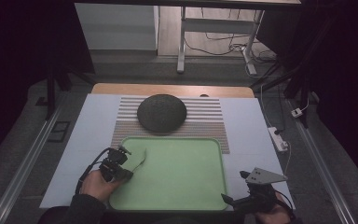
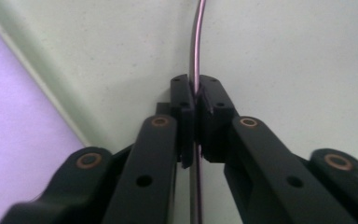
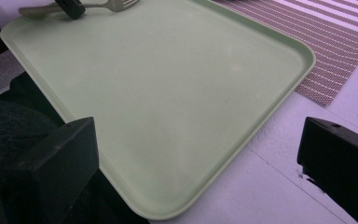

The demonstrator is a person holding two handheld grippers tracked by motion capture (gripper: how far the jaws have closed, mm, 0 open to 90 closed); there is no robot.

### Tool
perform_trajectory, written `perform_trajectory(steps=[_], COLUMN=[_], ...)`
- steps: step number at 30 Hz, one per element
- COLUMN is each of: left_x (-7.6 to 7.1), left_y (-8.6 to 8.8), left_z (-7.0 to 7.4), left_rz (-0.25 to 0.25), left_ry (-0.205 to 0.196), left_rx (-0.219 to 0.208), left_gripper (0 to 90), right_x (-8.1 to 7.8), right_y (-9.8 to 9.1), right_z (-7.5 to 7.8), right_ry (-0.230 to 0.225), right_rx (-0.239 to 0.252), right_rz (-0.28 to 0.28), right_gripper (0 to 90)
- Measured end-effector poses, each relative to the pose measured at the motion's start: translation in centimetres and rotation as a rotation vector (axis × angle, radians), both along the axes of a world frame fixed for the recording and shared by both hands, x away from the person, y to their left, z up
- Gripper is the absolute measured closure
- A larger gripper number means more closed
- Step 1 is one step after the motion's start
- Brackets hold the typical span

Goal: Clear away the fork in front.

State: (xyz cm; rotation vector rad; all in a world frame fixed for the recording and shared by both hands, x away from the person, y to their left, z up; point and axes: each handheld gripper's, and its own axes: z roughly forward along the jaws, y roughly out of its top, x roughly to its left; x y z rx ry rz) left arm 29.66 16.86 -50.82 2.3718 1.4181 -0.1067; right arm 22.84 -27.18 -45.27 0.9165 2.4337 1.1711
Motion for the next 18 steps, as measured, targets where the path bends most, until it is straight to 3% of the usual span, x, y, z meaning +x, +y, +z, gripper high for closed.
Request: perform_trajectory(steps=[3,8,11,18], left_x=[0.0,0.4,1.0,3.4], left_y=[0.2,0.9,1.0,0.0], left_z=[0.2,1.6,2.0,1.5], left_rz=[-0.005,0.008,0.002,-0.023], left_ry=[-0.010,-0.085,-0.109,-0.134], left_rx=[-0.021,-0.073,-0.076,-0.085], left_gripper=[79.8,80.0,87.7,88.7], right_x=[0.0,-0.2,-0.4,-0.4], right_y=[-0.1,-0.6,-0.9,-0.6], right_z=[0.0,0.2,0.2,0.0], right_ry=[0.003,0.011,0.008,0.013], right_rx=[0.003,0.012,0.022,-0.021], right_rz=[-0.009,-0.033,-0.043,-0.030], right_gripper=[0.0,0.0,0.0,0.0])
